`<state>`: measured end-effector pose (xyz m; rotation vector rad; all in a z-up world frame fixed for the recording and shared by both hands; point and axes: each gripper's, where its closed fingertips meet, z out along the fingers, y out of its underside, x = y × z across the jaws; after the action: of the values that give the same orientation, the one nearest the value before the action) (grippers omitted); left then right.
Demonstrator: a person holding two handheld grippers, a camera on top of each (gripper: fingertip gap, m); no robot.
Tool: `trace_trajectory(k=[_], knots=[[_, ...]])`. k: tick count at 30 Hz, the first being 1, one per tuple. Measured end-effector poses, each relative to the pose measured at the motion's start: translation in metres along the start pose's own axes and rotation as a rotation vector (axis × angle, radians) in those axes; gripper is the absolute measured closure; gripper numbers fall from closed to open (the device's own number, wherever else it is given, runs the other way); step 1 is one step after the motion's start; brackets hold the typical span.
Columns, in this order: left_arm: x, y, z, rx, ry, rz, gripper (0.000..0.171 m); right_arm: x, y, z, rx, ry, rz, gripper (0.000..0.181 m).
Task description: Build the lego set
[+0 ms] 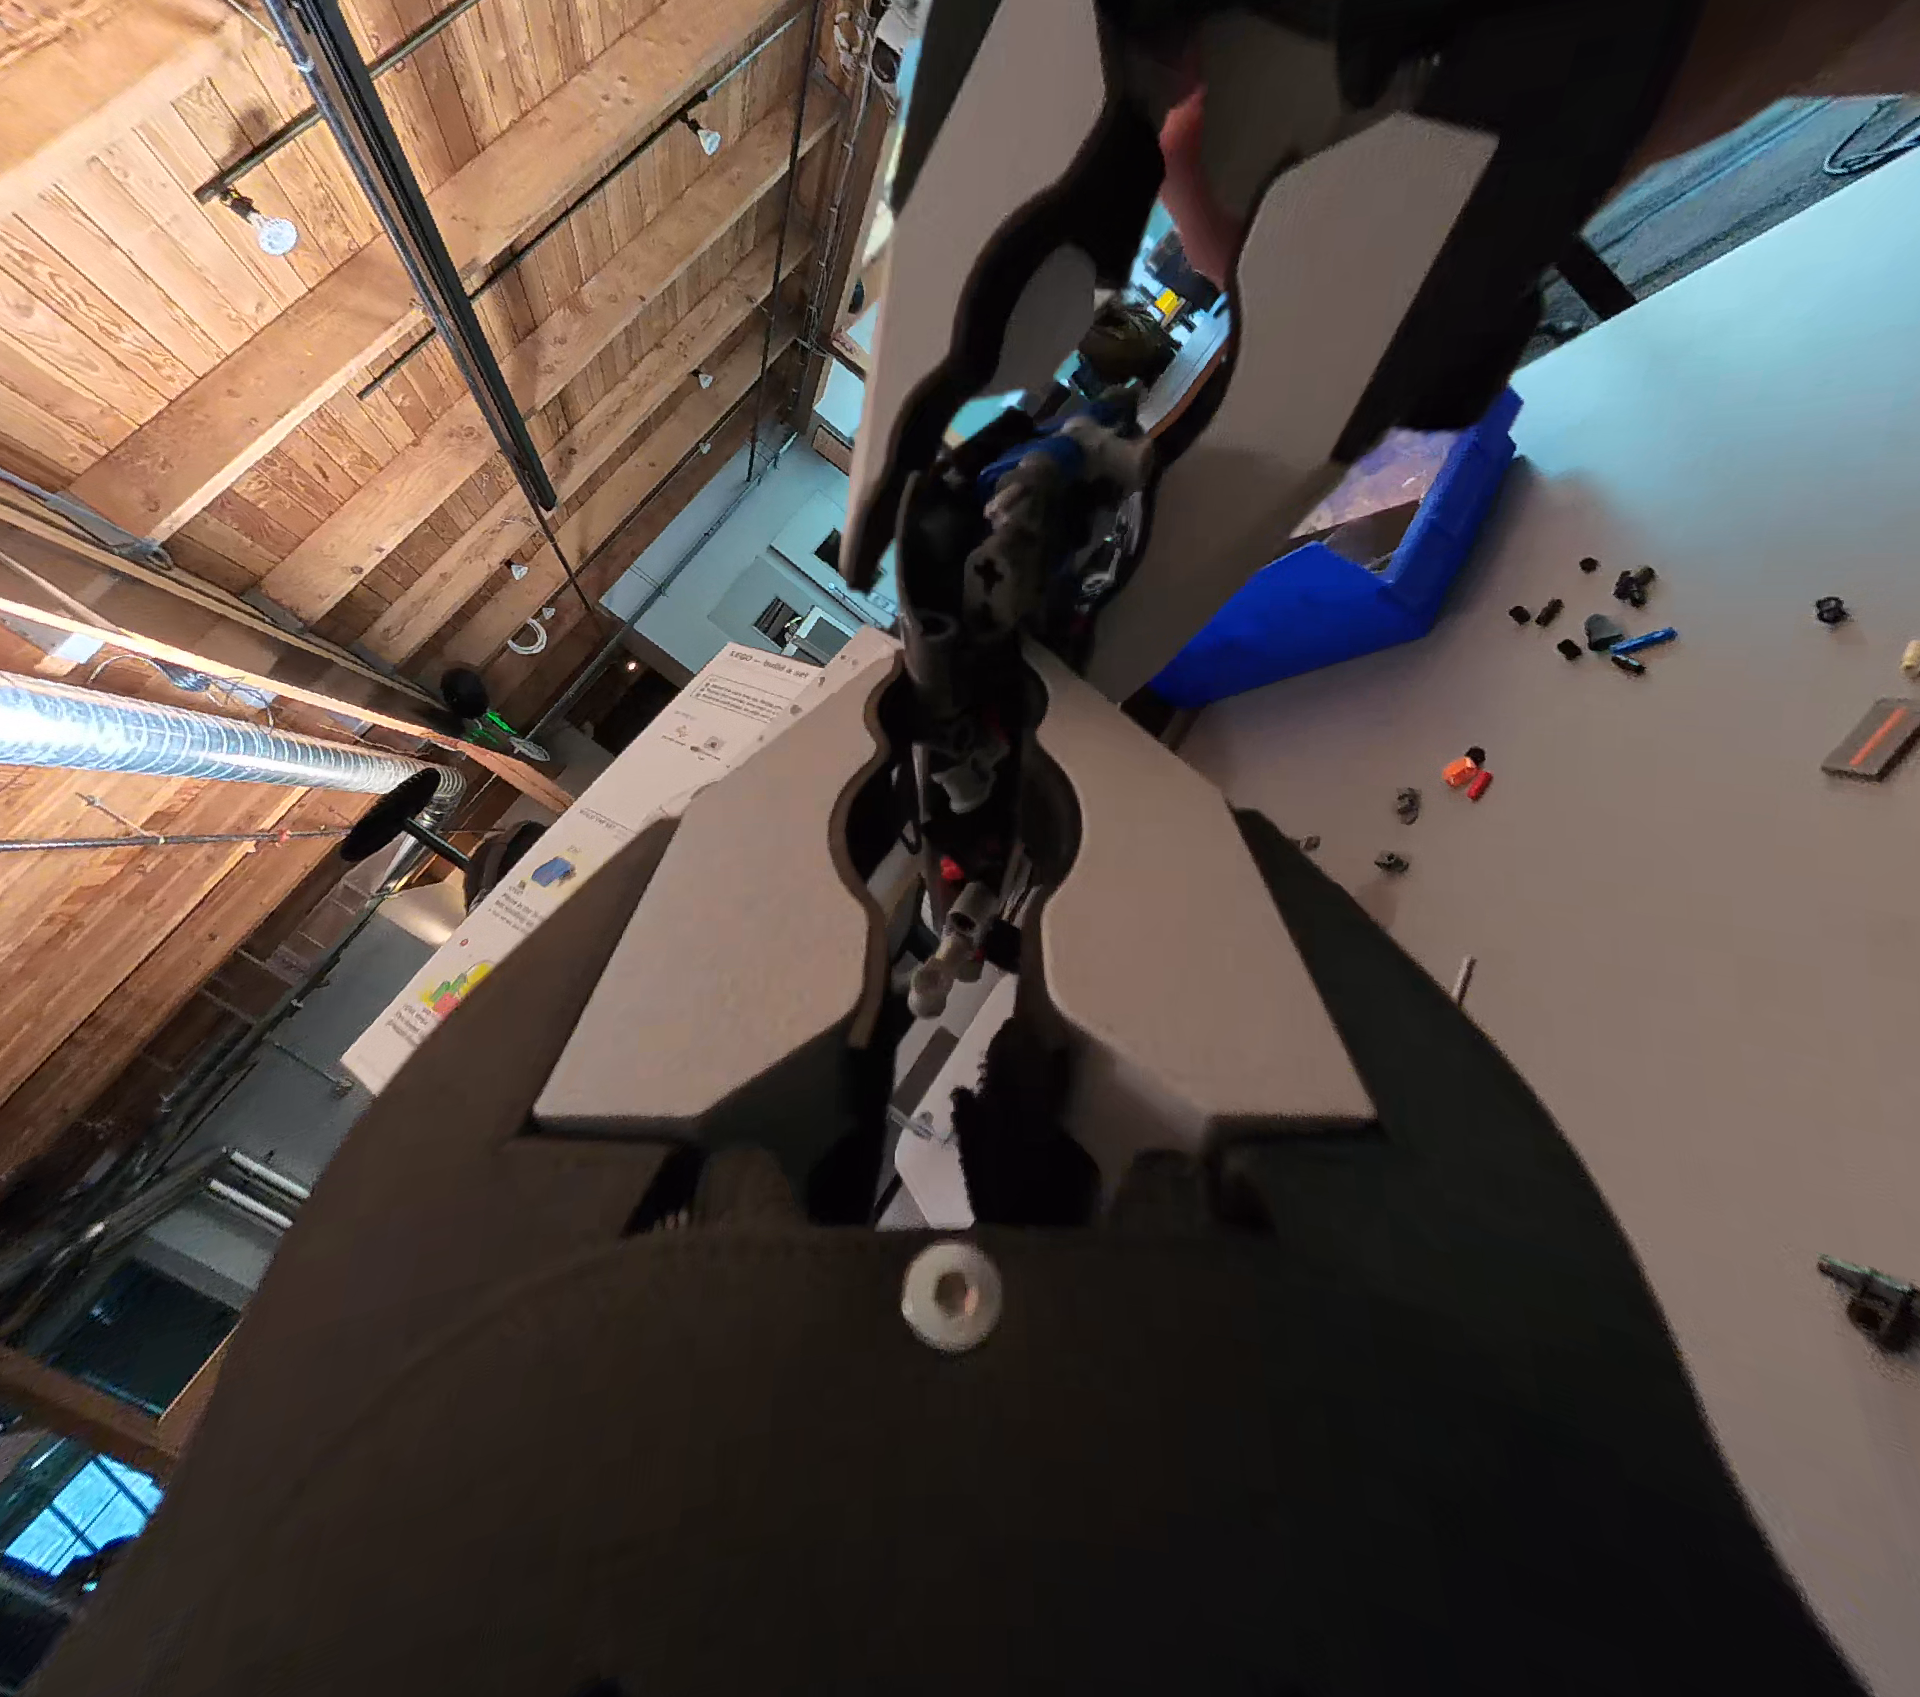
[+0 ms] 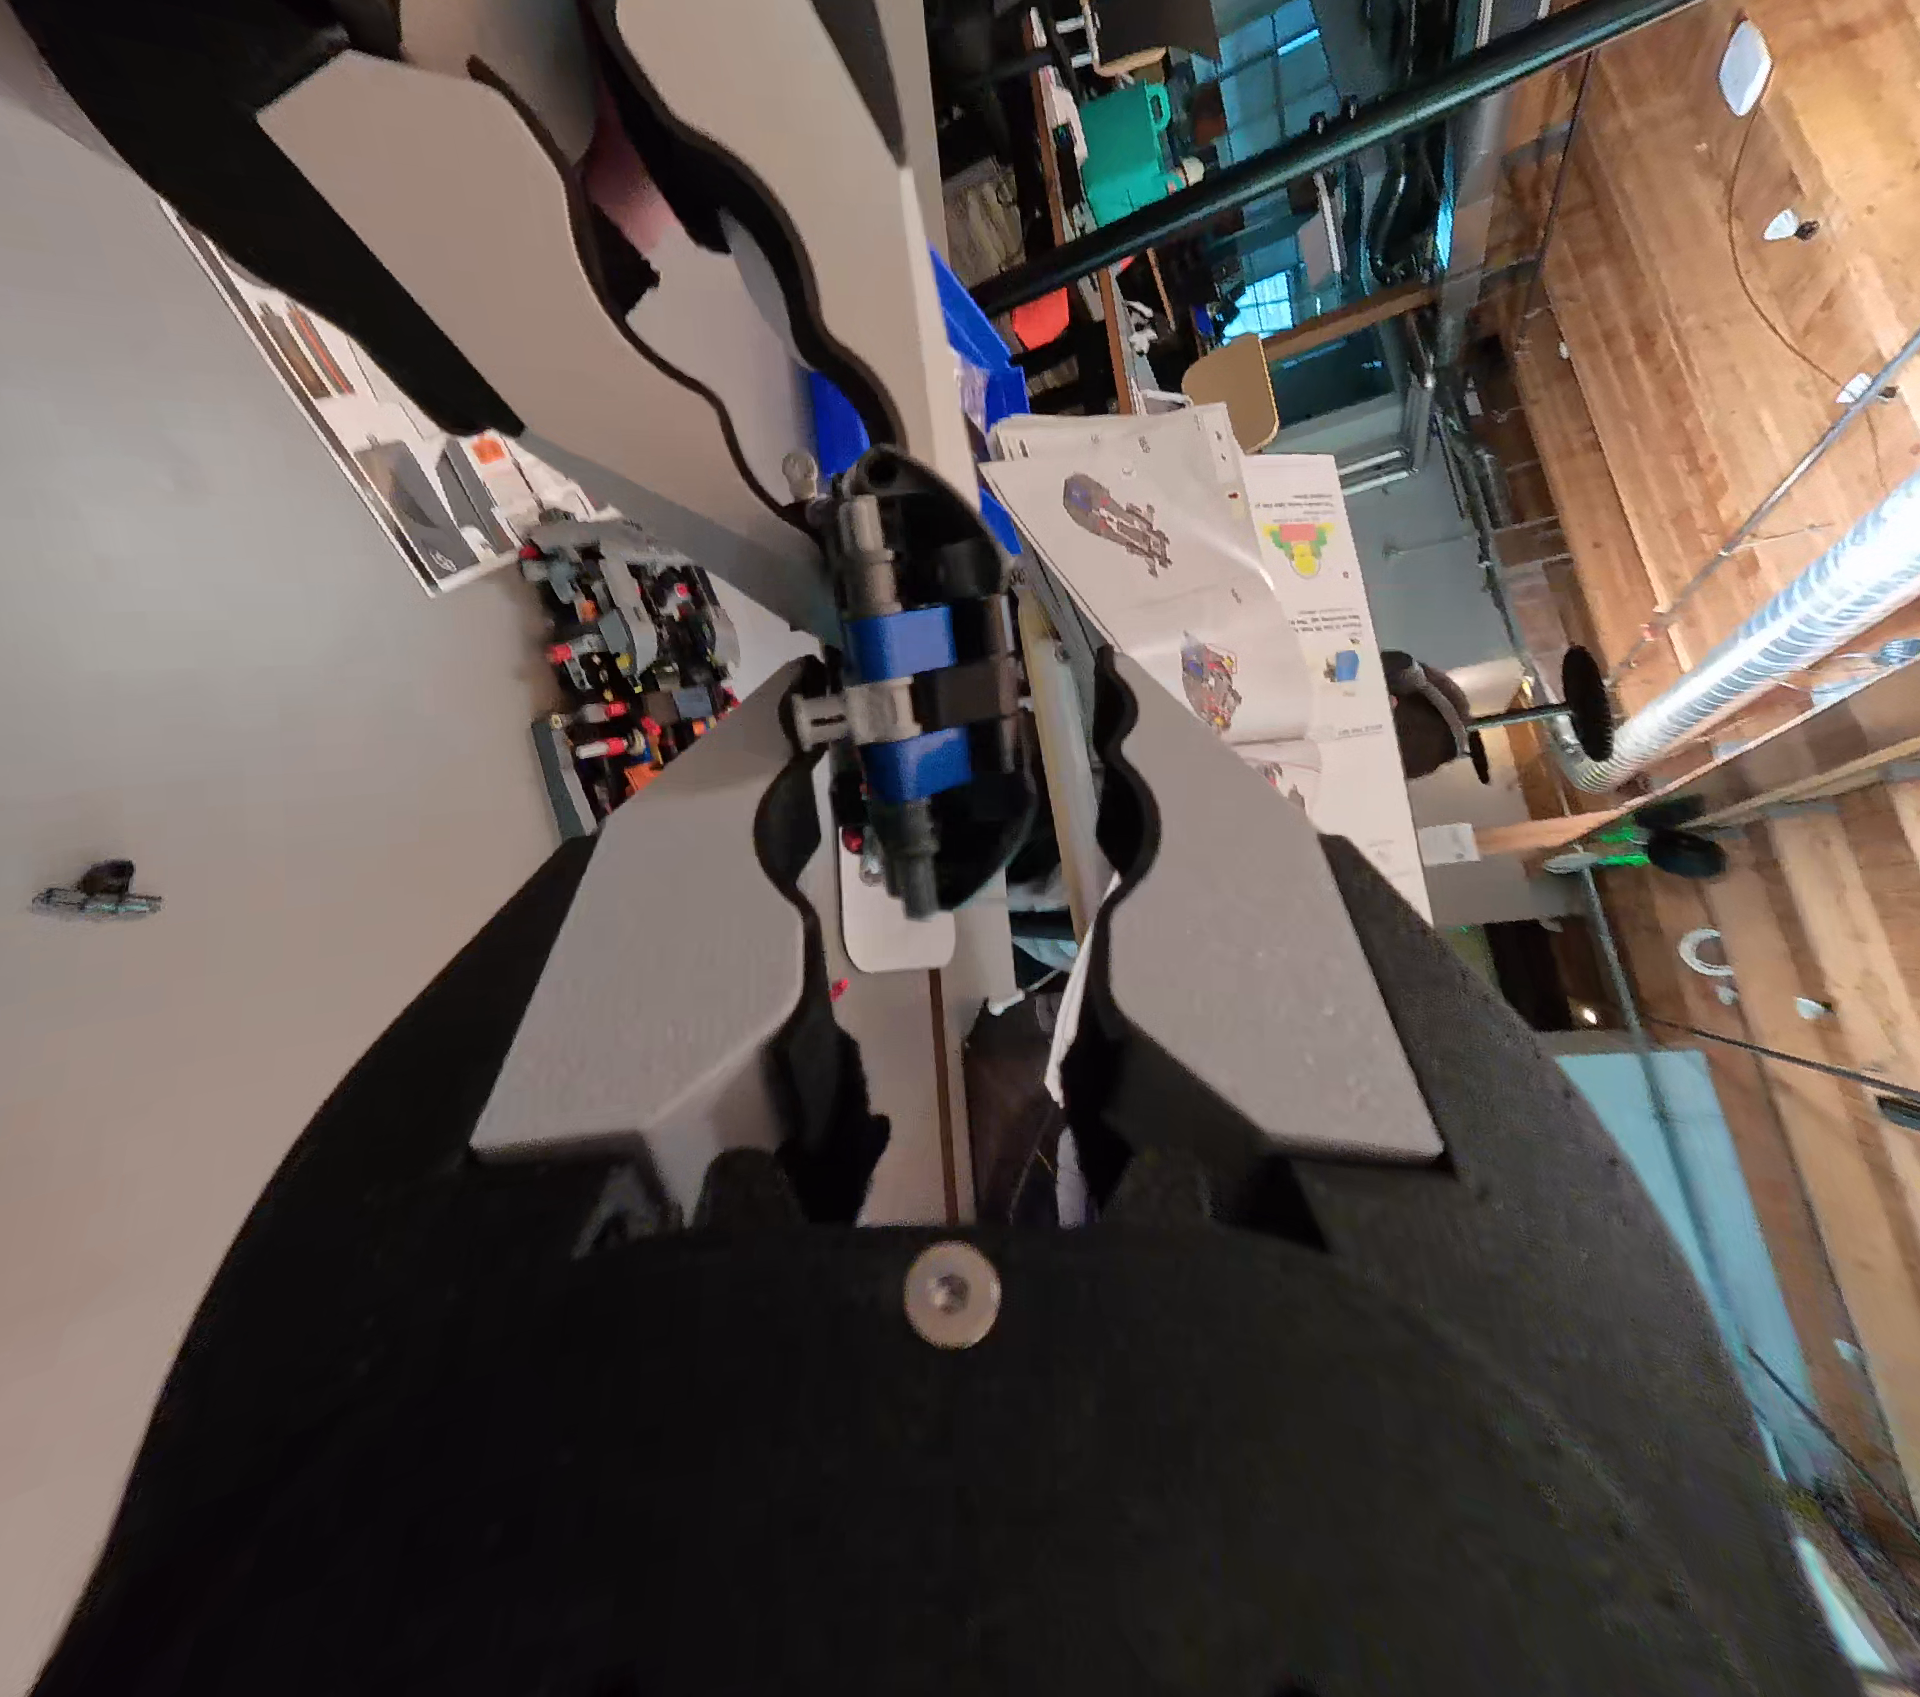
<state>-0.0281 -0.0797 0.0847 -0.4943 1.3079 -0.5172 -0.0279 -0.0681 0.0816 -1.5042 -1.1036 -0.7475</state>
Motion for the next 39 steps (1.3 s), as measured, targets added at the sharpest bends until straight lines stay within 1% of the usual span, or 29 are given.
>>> trace_trajectory(k=[4, 7, 12, 15, 16, 18, 22, 25, 26, 27, 28, 29, 31, 33, 35, 36, 38, 39], knots=[[-0.004, 0.001, -0.006, 0.003, 0.006, -0.012, 0.158, 0.003, -0.010, -0.004, 0.080, -0.020, 0.038, 0.130], [-0.008, -0.003, -0.008, 0.037, 0.014, -0.053, 0.158, 0.004, -0.013, -0.006, 0.166, -0.071, 0.148, 0.128], [-0.016, -0.007, -0.007, 0.140, 0.052, -0.193, 0.157, 0.002, -0.008, -0.003, 0.303, -0.163, 0.339, 0.130], [-0.013, -0.012, -0.005, 0.196, 0.098, -0.256, 0.158, 0.000, -0.011, -0.001, 0.342, -0.181, 0.346, 0.135], [-0.014, -0.013, -0.005, 0.209, 0.101, -0.272, 0.157, -0.002, -0.013, -0.001, 0.356, -0.192, 0.343, 0.139], [-0.012, -0.015, -0.005, 0.233, 0.120, -0.302, 0.158, -0.001, -0.018, -0.003, 0.384, -0.185, 0.342, 0.152], [-0.011, -0.019, -0.010, 0.272, 0.135, -0.367, 0.157, -0.004, -0.023, -0.006, 0.391, -0.172, 0.333, 0.154], [-0.012, -0.018, -0.011, 0.274, 0.142, -0.417, 0.156, -0.002, -0.021, -0.005, 0.343, -0.126, 0.304, 0.155], [-0.015, -0.017, -0.012, 0.274, 0.122, -0.424, 0.152, 0.000, -0.017, -0.003, 0.301, -0.089, 0.267, 0.155], [-0.018, -0.016, -0.013, 0.268, 0.103, -0.423, 0.142, 0.001, -0.012, -0.001, 0.249, -0.061, 0.225, 0.155], [-0.020, -0.016, -0.014, 0.256, 0.092, -0.416, 0.135, 0.002, -0.008, -0.001, 0.211, -0.043, 0.190, 0.155], [-0.019, -0.016, -0.015, 0.237, 0.088, -0.392, 0.132, 0.004, -0.006, -0.001, 0.187, -0.027, 0.162, 0.155], [-0.017, -0.018, -0.014, 0.165, 0.061, -0.277, 0.126, 0.003, -0.002, -0.001, 0.129, -0.019, 0.102, 0.154], [-0.010, -0.022, -0.011, 0.073, 0.058, -0.127, 0.122, 0.004, 0.002, 0.000, 0.065, 0.005, 0.029, 0.154], [-0.002, -0.019, -0.006, -0.023, 0.073, 0.000, 0.123, 0.000, 0.004, 0.001, 0.015, -0.001, -0.049, 0.154], [0.002, -0.017, -0.005, -0.054, 0.086, 0.038, 0.128, 0.000, 0.003, 0.001, 0.005, -0.001, -0.072, 0.154], [0.001, -0.016, -0.006, -0.080, 0.077, 0.086, 0.138, -0.003, 0.003, 0.002, -0.025, -0.009, -0.110, 0.154], [0.001, -0.015, -0.007, -0.091, 0.078, 0.092, 0.138, -0.003, 0.003, 0.002, -0.037, -0.005, -0.125, 0.154]])
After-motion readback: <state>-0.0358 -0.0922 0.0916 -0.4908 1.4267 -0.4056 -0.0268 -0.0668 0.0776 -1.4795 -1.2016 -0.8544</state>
